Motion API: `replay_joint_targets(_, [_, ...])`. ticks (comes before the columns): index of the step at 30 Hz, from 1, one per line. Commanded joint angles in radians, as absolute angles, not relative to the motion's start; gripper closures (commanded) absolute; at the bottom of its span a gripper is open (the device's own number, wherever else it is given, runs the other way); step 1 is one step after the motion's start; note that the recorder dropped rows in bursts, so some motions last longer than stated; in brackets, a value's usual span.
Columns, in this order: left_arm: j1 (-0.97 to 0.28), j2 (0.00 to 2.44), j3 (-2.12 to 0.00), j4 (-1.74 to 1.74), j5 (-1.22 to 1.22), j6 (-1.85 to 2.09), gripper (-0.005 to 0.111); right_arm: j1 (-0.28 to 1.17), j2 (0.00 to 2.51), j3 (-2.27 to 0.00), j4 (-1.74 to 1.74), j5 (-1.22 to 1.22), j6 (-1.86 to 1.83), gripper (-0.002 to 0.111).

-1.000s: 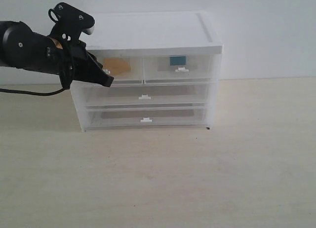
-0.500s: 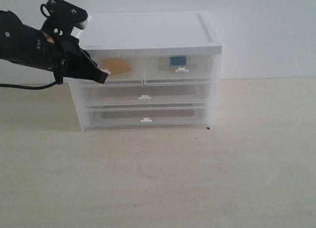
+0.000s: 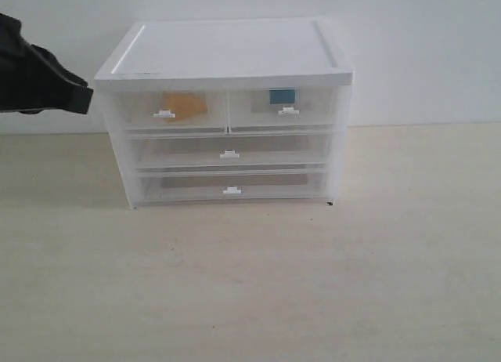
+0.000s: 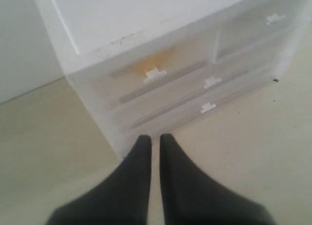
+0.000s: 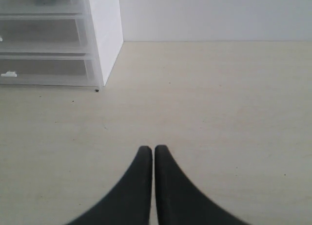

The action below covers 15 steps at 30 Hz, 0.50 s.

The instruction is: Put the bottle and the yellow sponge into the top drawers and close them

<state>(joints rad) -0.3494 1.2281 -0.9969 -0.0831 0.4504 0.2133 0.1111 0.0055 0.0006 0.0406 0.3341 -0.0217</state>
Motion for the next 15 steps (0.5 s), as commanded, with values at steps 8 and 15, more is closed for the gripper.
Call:
replay_joint_targets(8, [-0.348, 0.932, -0.673, -0.089, 0.341, 0.127, 0.103, 0.110, 0.000, 0.000, 0.039, 0.331, -0.024, 0.108])
replay_joint_targets(15, [-0.348, 0.769, -0.555, -0.151, 0.341, 0.067, 0.103, 0.110, 0.000, 0.000, 0.039, 0.331, -0.024, 0.108])
